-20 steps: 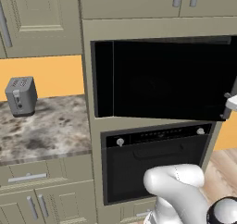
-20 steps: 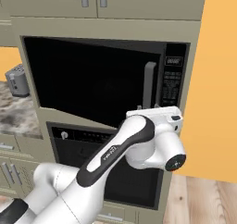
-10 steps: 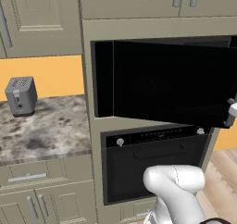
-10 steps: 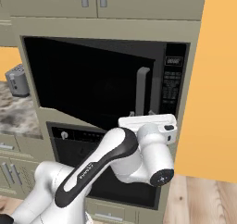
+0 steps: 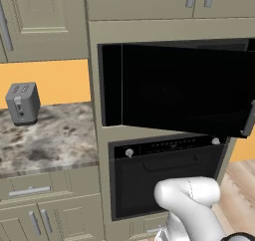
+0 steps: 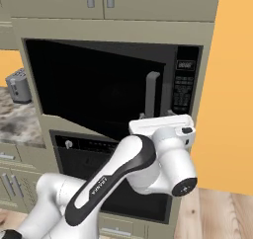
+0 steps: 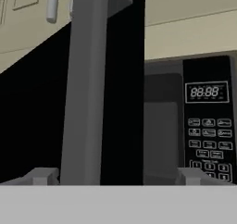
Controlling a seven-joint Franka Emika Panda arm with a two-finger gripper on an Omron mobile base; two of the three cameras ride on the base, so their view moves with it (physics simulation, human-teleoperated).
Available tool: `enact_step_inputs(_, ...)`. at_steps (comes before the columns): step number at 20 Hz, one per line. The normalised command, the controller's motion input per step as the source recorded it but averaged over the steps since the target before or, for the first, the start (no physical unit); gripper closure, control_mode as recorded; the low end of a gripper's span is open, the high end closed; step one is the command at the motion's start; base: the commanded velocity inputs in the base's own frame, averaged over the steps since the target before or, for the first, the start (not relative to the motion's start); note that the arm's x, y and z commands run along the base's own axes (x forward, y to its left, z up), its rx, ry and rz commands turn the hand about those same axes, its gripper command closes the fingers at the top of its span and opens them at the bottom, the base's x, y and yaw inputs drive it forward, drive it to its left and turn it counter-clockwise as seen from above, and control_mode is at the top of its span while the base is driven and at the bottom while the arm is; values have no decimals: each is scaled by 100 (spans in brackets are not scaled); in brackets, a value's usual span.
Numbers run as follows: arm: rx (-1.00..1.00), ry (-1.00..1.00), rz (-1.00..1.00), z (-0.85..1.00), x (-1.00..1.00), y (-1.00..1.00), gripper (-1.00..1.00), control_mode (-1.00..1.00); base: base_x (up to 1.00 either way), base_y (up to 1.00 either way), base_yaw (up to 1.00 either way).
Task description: Open the microwave door.
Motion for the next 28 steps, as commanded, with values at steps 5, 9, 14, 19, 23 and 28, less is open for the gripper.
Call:
enact_step_inputs(5, 0, 0, 7, 17, -61, -86, -100, -100, 0, 0, 0)
enact_step_inputs(9, 0, -6, 11, 0, -76, -88, -100, -100, 0, 0, 0)
enact_step_inputs(14, -1, -16, 13, -1, -32, -40, -100, -100, 0, 0, 0)
enact_step_inputs(19, -21, -23, 18, -33, 29, 3, -100, -100, 0, 0, 0)
enact_step_inputs(23, -29, -29, 21, -48, 50, 22, -100, -100, 0, 0, 0)
enact_step_inputs(28, -26, -34, 5, -32, 53, 37, -100, -100, 0, 0, 0)
